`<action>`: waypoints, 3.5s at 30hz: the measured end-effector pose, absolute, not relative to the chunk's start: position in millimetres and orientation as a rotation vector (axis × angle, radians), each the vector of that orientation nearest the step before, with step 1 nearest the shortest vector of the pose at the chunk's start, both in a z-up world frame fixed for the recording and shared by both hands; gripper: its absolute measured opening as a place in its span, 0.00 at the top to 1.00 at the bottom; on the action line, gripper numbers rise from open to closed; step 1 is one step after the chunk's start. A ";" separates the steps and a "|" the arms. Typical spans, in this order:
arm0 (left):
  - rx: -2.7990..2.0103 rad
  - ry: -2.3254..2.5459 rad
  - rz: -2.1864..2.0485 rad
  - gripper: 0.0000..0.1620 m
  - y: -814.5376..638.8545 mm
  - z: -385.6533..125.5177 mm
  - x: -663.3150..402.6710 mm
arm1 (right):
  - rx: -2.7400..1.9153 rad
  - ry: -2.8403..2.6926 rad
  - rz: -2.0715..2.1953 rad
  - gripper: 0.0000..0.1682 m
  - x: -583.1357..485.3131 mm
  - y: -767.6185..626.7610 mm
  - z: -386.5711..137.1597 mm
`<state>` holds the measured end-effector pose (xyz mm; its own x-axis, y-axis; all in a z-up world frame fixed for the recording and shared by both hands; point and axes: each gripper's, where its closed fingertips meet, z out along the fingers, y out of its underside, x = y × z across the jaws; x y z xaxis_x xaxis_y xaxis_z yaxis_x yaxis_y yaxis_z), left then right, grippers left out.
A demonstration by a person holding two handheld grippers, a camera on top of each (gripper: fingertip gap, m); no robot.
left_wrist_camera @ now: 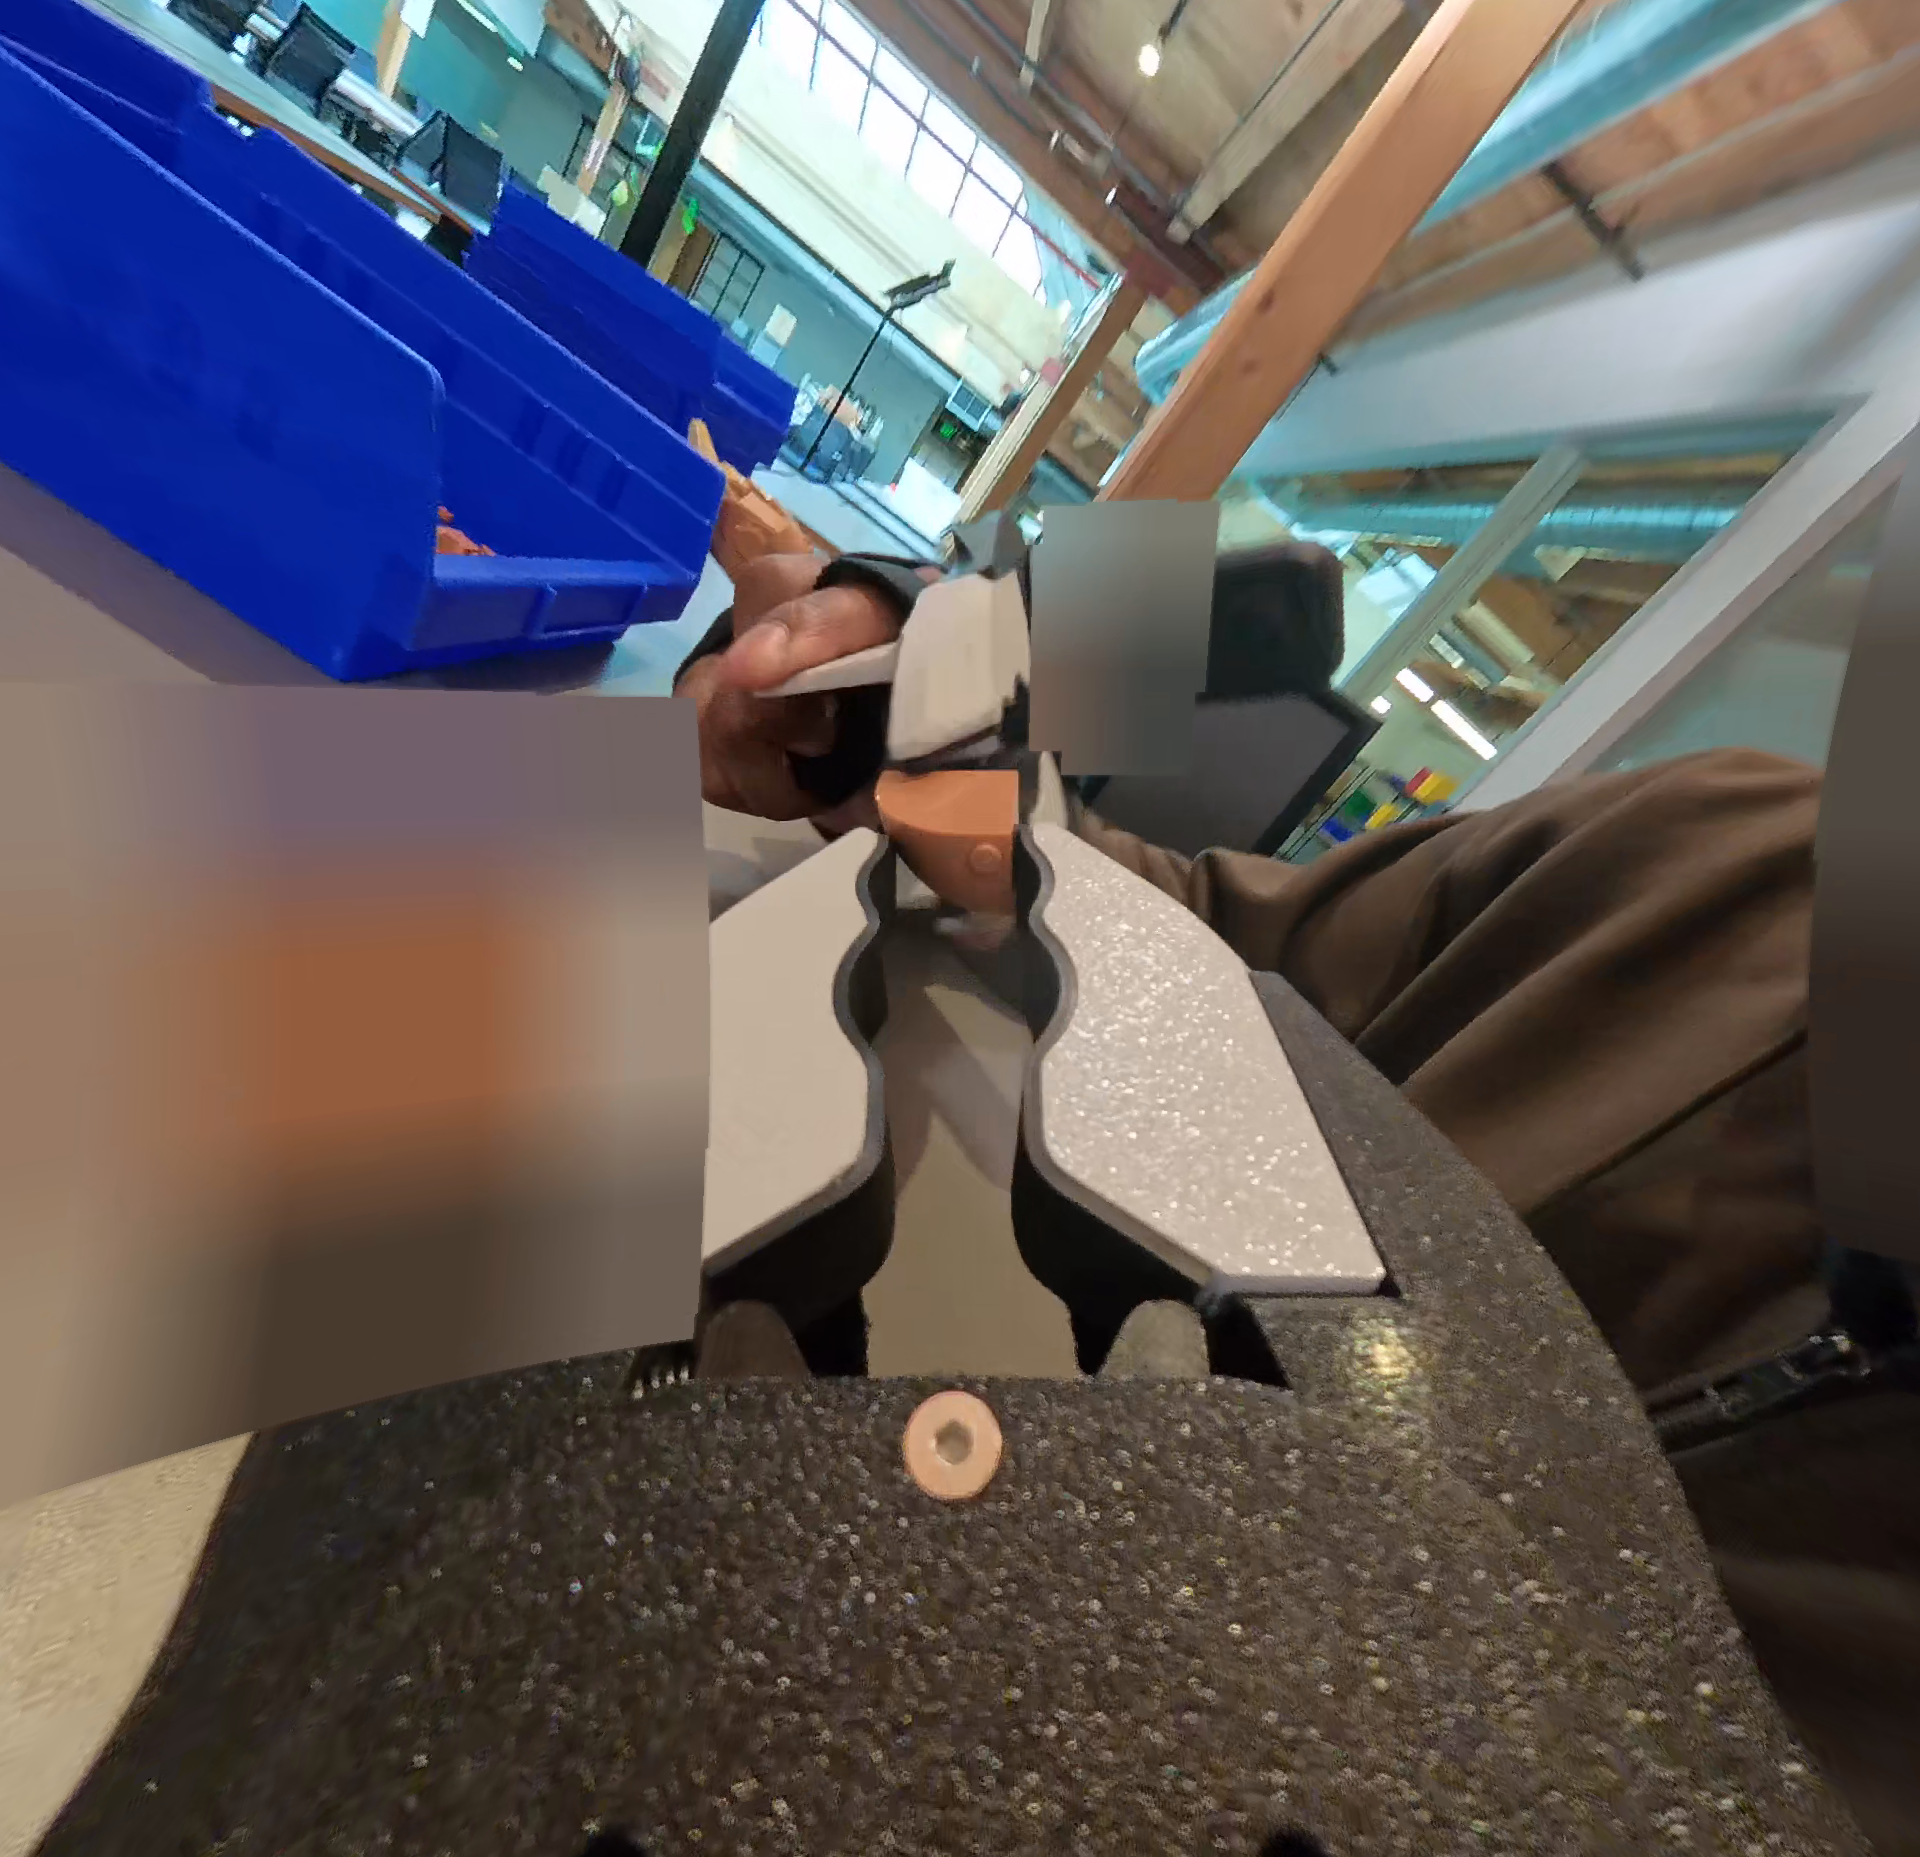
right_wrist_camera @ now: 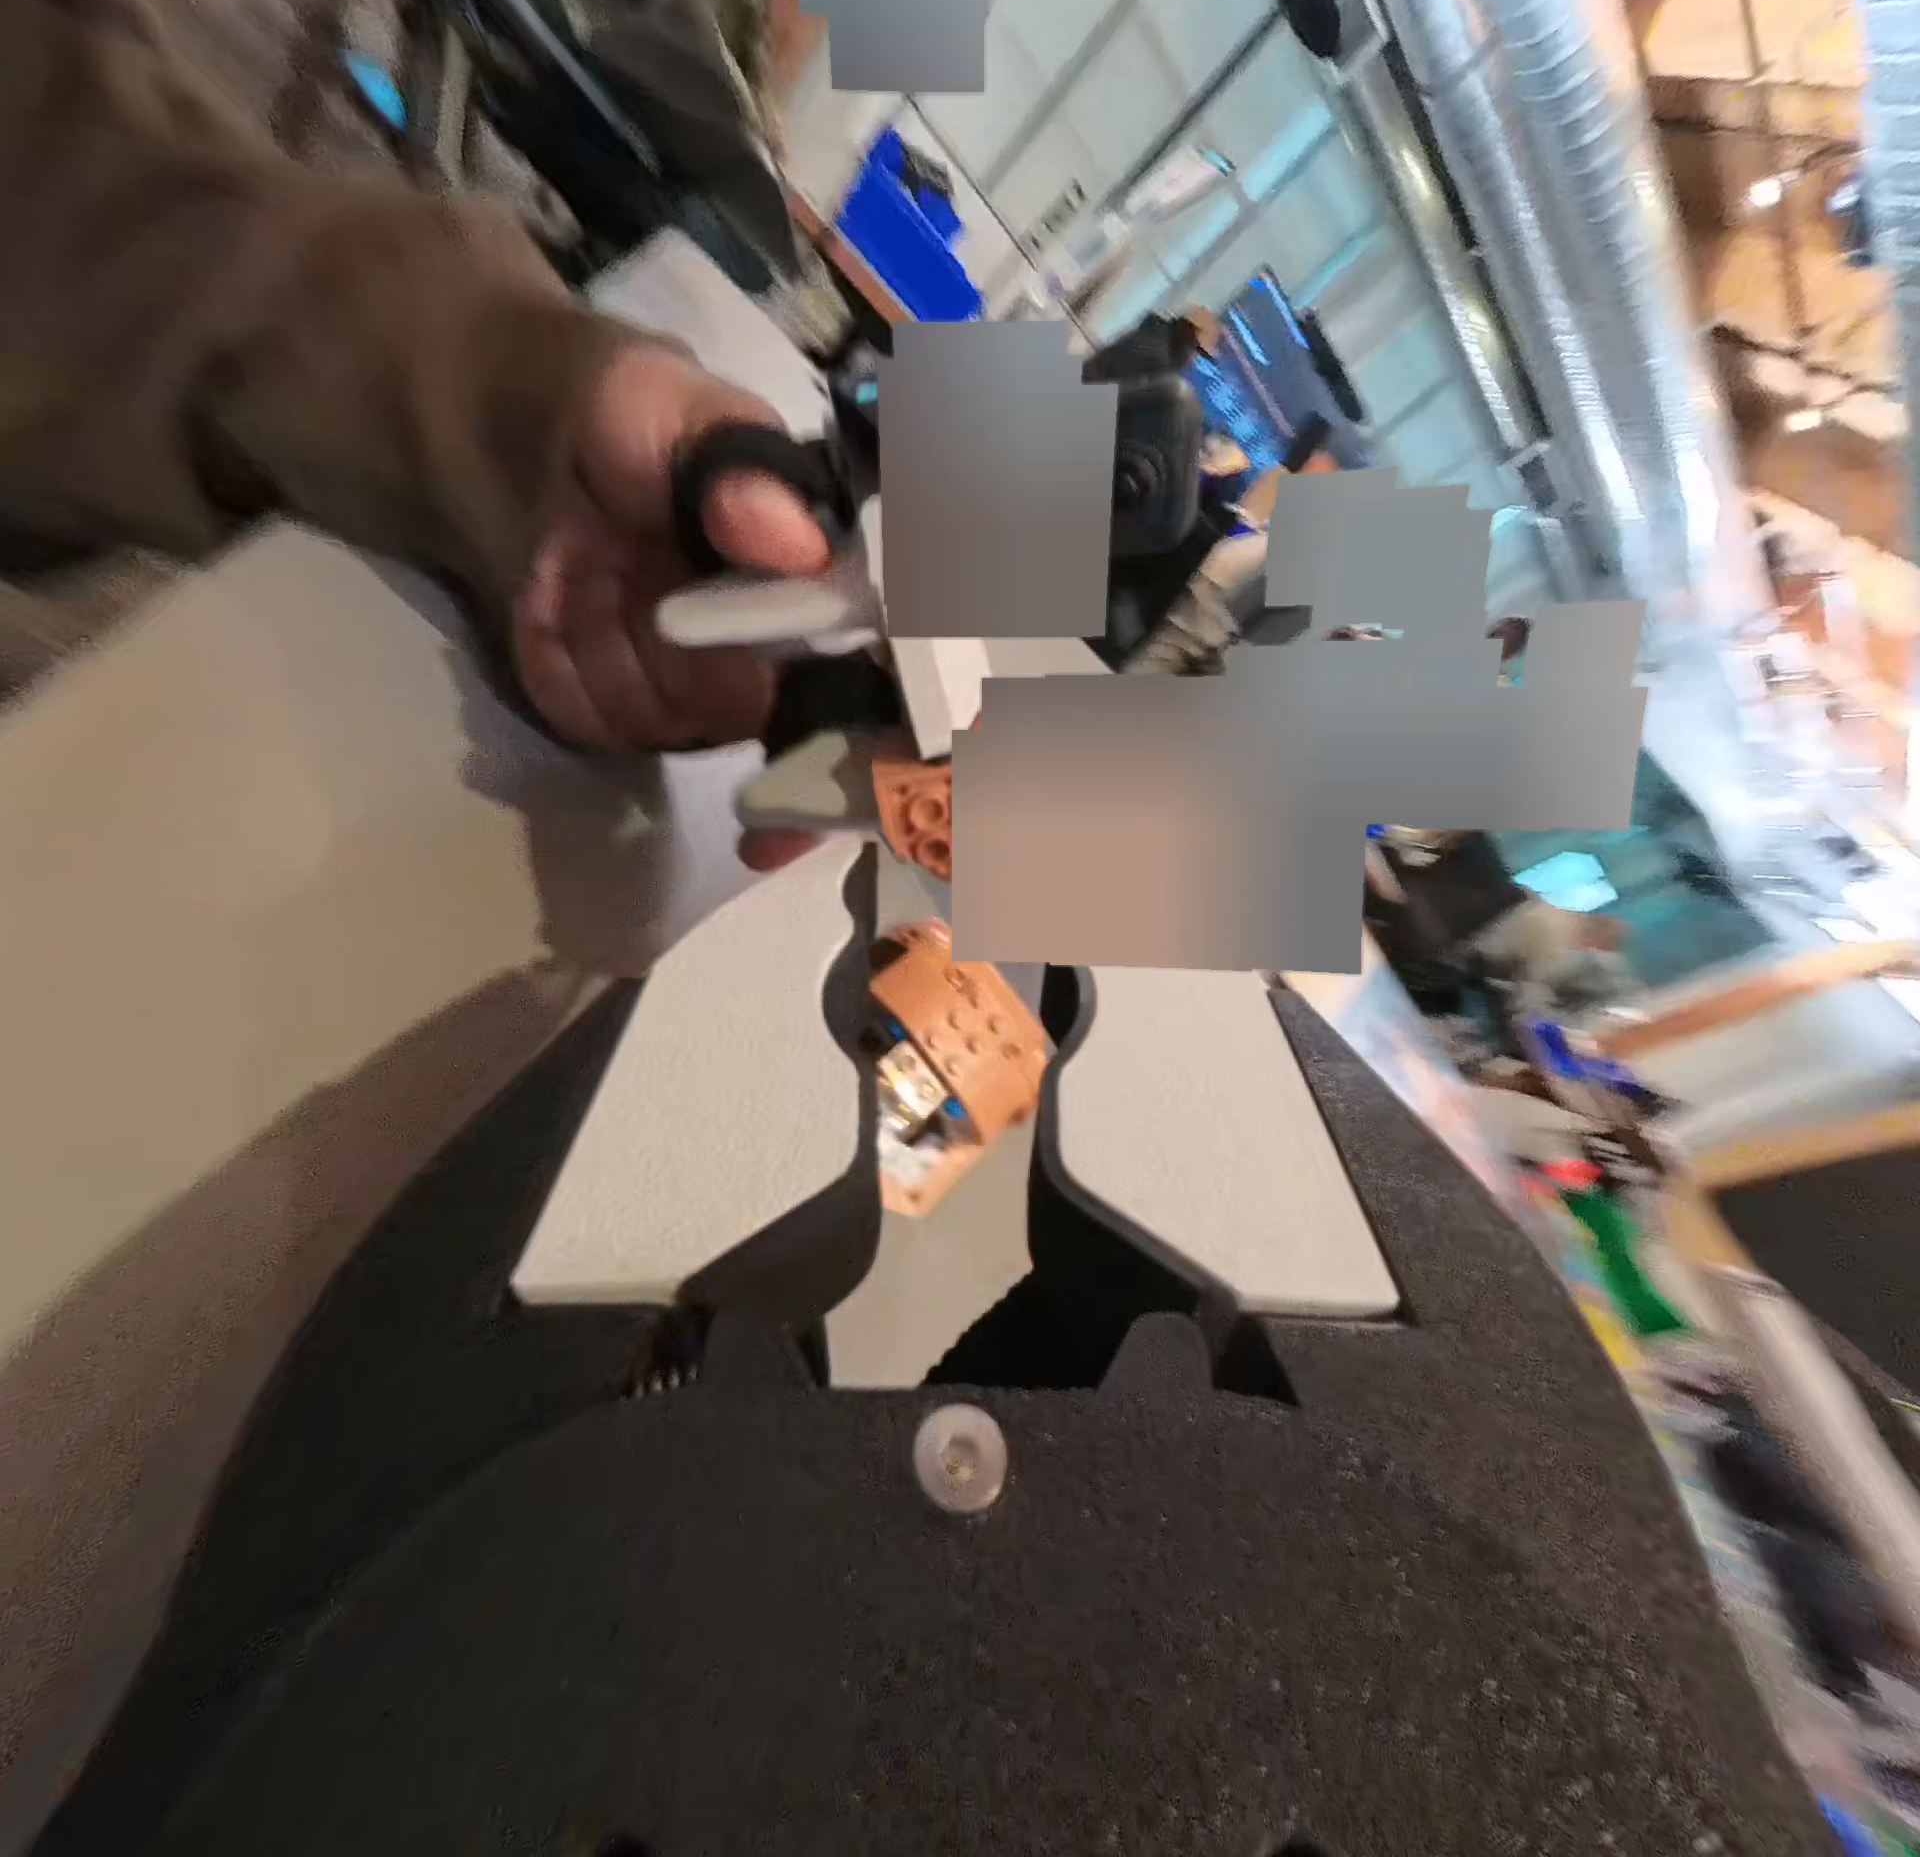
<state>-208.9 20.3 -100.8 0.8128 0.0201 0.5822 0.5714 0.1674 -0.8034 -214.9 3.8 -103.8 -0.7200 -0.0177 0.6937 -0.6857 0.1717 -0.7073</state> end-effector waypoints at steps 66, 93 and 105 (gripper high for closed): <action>-1.485 -0.568 -0.218 0.87 10.3 -114.9 -221.6 | 0.173 -1.865 1.288 0.80 -307.7 76.7 -79.0; -1.218 -0.668 -0.219 0.84 -18.5 -91.5 -244.1 | -0.438 -1.861 0.905 0.76 -394.6 153.8 -106.3; -1.336 -0.769 -0.043 0.83 -25.1 -110.3 -258.8 | -0.016 -2.595 1.281 0.78 -264.8 16.2 -174.9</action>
